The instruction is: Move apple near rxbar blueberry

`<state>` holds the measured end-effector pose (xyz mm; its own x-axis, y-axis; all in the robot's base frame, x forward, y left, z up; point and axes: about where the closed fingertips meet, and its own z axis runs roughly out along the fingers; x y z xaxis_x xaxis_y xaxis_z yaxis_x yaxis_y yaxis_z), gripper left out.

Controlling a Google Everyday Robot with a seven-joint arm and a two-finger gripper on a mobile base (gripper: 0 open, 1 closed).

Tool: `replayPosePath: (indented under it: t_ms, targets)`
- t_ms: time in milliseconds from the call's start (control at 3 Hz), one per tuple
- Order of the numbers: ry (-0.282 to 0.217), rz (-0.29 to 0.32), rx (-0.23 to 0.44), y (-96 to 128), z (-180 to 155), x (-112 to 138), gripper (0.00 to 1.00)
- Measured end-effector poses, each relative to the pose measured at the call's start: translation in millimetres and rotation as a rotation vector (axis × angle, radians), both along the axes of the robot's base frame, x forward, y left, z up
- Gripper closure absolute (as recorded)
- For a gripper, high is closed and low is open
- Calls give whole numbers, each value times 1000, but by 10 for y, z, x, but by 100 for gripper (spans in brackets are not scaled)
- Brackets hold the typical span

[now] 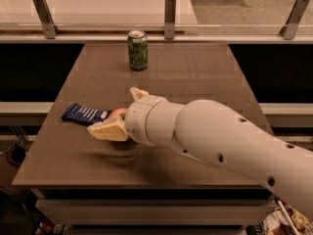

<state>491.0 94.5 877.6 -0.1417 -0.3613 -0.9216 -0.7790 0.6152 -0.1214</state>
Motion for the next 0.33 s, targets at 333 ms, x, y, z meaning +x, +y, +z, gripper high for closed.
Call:
replayPosePath:
  t_ms: [333]
  targets:
    - [0,0,0,0,0,0,0]
